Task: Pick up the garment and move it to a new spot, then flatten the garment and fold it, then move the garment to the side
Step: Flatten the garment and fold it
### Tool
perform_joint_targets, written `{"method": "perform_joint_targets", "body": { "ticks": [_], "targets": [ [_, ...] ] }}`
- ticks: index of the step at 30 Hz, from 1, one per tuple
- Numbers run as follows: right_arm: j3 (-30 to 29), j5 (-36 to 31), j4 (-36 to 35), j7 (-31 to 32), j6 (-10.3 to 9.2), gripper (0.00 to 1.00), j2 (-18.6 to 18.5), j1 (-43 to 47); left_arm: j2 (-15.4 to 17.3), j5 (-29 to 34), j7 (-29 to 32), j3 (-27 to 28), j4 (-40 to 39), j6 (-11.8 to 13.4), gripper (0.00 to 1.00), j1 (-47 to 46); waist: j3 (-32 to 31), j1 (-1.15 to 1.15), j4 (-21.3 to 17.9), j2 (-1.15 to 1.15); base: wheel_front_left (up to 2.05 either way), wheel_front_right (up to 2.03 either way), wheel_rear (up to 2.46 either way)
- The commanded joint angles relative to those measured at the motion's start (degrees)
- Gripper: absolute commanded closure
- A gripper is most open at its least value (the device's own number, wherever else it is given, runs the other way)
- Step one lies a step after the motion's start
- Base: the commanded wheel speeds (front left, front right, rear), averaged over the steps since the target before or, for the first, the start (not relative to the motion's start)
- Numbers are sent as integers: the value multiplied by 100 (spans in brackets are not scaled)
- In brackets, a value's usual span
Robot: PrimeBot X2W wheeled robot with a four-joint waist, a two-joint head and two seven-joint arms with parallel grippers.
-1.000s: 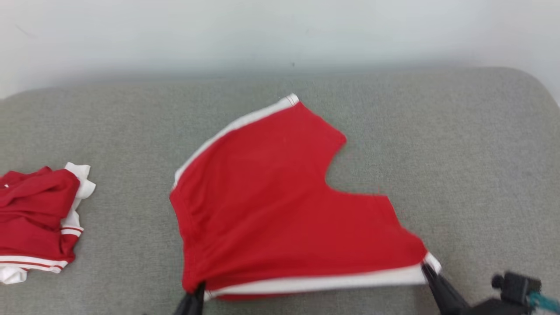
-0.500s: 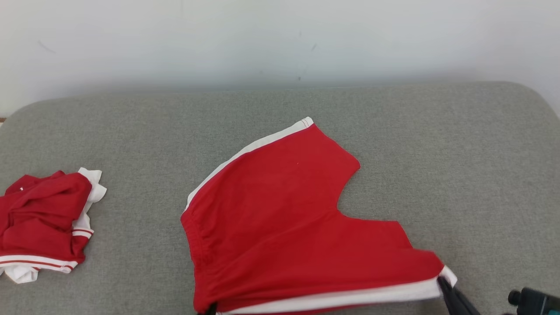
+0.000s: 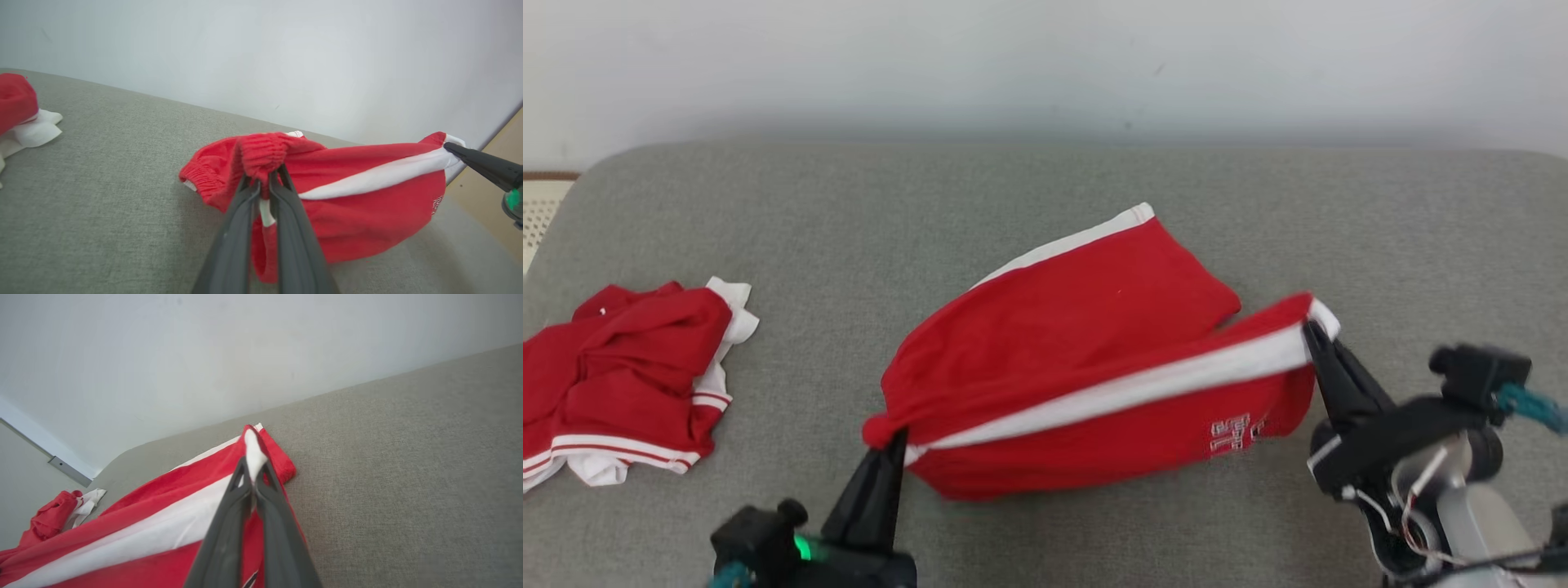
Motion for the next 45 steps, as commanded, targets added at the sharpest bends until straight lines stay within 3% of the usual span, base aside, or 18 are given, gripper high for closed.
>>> {"method": "perform_joint_targets", "body": {
  "ticks": [1, 7, 21, 34, 35, 36, 37, 38, 45],
  "targets": [
    [126, -50, 323, -51, -5, 100, -29, -485, 44, -31, 1, 15, 193, -47, 100, -399, 203, 0, 186, 0, 0, 0, 0],
    [433, -80, 1177, -89, -4, 100, -48, -1601, -13, -143, -2, 53, 649, -127, 100, -1175, 437, 0, 333, 0, 0, 0, 0],
    [995, 11, 3977, -315, -3, 100, -33, -4090, -228, -691, 102, -245, 2078, -243, 100, -2889, 1116, 0, 802, 0, 0, 0, 0],
    [1382, -279, 5894, -1146, -3, 100, 139, -5246, -301, -944, -16, -777, 2882, -291, 100, -3656, 1449, 0, 957, 0, 0, 0, 0],
    [1395, -306, 5987, -1242, -3, 95, 141, -5307, -303, -961, -20, -817, 2928, -287, 100, -3684, 1457, 0, 958, 0, 0, 0, 0],
    [1416, -316, 6064, -1324, -3, 67, 164, -5342, -305, -964, -26, -857, 2963, -290, 55, -3718, 1459, 0, 959, 0, 0, 0, 0],
    [1444, -337, 6153, -1393, -3, 28, 200, -5358, -307, -951, -32, -890, 2970, -292, 18, -3747, 1453, 0, 957, 0, 0, 0, 0],
    [1469, -335, 6215, -1448, -3, 0, 222, -5353, -305, -960, -34, -895, 2977, -291, 0, -3741, 1434, 0, 956, 0, 0, 0, 0],
    [1639, -116, 6419, -1779, -3, 0, 192, -5031, -305, -751, -30, -644, 2579, -292, 0, -3270, 1062, 0, 866, 0, 0, 0, 0]
  ]
}}
